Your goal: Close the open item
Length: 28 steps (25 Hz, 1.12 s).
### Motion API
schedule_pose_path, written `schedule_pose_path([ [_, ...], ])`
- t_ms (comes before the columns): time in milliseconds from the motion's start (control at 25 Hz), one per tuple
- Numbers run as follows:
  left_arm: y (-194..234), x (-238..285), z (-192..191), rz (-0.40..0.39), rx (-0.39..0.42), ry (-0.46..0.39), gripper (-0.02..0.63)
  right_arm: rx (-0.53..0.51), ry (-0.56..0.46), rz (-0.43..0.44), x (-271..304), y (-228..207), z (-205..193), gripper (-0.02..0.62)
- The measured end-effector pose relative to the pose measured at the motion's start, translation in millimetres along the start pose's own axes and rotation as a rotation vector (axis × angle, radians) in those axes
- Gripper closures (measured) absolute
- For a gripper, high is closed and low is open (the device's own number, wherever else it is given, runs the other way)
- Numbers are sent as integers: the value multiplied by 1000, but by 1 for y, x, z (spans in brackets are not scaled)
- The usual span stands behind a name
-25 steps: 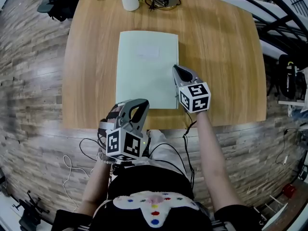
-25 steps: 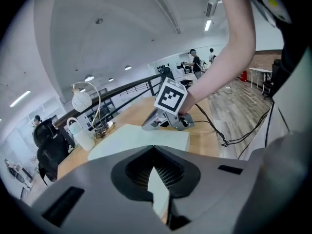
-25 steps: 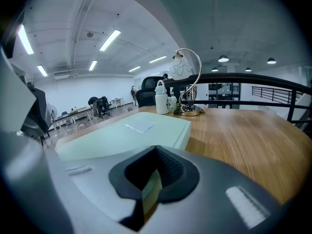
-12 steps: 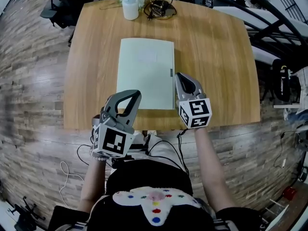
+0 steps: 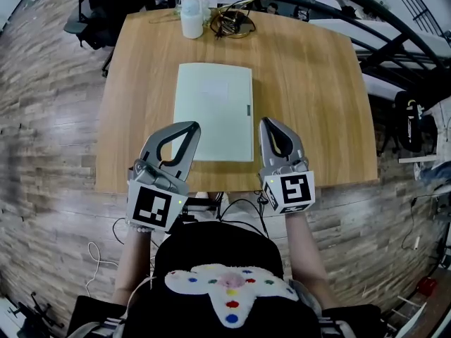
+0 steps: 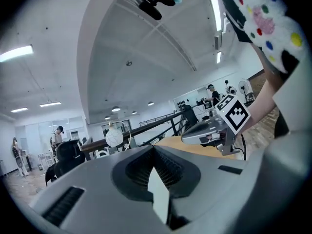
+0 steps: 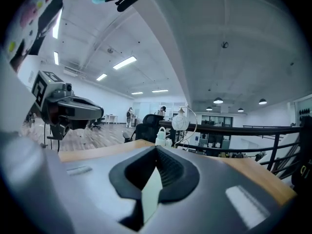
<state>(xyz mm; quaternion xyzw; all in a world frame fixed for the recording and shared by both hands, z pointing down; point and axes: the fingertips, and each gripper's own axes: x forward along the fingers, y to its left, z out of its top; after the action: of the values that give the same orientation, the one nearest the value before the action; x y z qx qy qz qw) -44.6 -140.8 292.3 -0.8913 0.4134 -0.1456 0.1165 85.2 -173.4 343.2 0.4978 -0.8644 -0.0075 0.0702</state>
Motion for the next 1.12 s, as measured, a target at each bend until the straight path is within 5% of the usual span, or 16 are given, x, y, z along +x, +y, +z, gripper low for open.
schedule_pose_path([
  [440,-2,-27,22,11,31,-53,600,-84,-122,-21,-35,4,47,588],
  [1120,1,-33,14,24,-2,-43,600,-84,-119,-14,-37,8,47,588],
])
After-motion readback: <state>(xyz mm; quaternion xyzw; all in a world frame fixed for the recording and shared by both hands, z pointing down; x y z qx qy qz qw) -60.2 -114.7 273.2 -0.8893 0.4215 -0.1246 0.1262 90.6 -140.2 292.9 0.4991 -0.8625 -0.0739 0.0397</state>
